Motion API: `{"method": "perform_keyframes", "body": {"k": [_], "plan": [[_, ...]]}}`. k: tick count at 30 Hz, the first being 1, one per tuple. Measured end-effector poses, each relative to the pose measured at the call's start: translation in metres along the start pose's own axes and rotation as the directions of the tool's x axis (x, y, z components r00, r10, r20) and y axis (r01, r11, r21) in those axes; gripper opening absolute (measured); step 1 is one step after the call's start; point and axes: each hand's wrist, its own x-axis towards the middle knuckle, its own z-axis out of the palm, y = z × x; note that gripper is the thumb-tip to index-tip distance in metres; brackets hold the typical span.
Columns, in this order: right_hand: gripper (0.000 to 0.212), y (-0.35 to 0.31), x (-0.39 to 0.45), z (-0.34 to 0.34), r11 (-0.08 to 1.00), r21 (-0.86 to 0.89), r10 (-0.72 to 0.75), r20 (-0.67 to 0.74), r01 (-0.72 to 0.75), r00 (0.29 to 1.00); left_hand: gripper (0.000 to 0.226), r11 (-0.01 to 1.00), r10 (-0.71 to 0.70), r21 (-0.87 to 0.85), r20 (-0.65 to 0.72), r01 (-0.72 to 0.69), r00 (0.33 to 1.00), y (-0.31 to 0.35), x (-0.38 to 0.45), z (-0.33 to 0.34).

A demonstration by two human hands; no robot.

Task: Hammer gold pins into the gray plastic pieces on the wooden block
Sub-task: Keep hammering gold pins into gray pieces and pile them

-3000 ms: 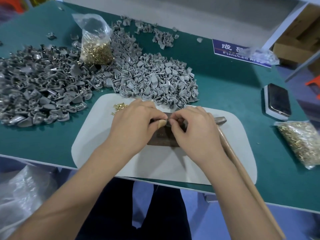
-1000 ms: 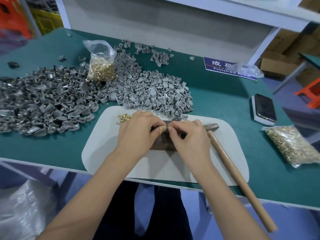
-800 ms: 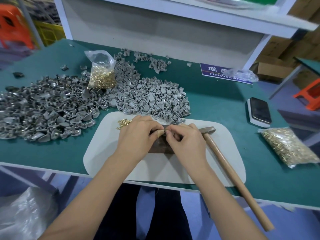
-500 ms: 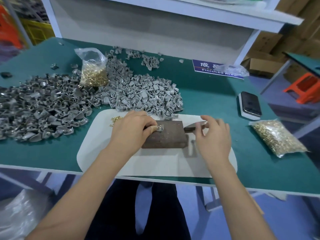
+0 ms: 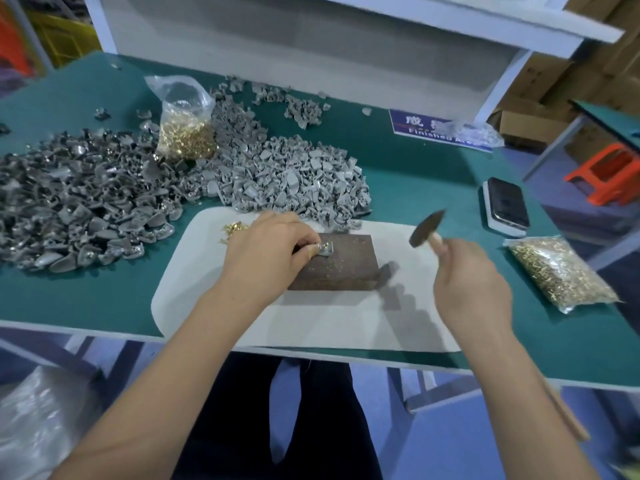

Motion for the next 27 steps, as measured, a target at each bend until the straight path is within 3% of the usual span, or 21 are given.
{"method": "perform_keyframes", "body": {"k": [3,5,7,11,19,24,27], "plan": [[0.025,-0.016,-0.005,-0.018,0.911,0.393,-0.099,-0.088,0.126,0.991,0.012,1.000,-0.001,0.001,-0.005,0.001,1.000,-0.001,0.001,0.001],[0.018,-0.031,-0.008,-0.019,0.866,0.456,-0.214,-0.032,0.205,0.976,0.011,1.000,-0.003,0.001,-0.012,0.003,1.000,-0.001,0.000,0.002],[0.019,-0.042,-0.011,-0.010,0.852,0.470,-0.287,0.046,0.233,0.957,0.011,1.000,-0.009,-0.008,-0.007,0.009,1.000,-0.002,0.000,0.002],[0.028,-0.058,-0.012,0.005,0.863,0.457,-0.280,0.078,0.215,0.957,0.013,0.999,-0.017,-0.027,-0.009,0.016,1.000,-0.002,-0.001,0.003],[0.021,-0.071,-0.019,0.001,0.791,0.536,-0.225,-0.190,0.293,0.956,0.007,0.998,-0.052,-0.040,-0.025,0.051,0.998,-0.002,0.001,0.004],[0.025,-0.074,-0.025,0.011,0.911,0.310,-0.294,0.022,0.273,0.956,0.011,0.998,-0.058,-0.040,-0.027,0.057,0.998,-0.003,0.000,0.004],[0.028,-0.070,-0.020,0.002,0.899,0.348,-0.232,-0.132,0.264,0.964,0.011,0.997,-0.061,-0.048,-0.024,0.060,0.998,-0.003,0.000,0.004]]}}
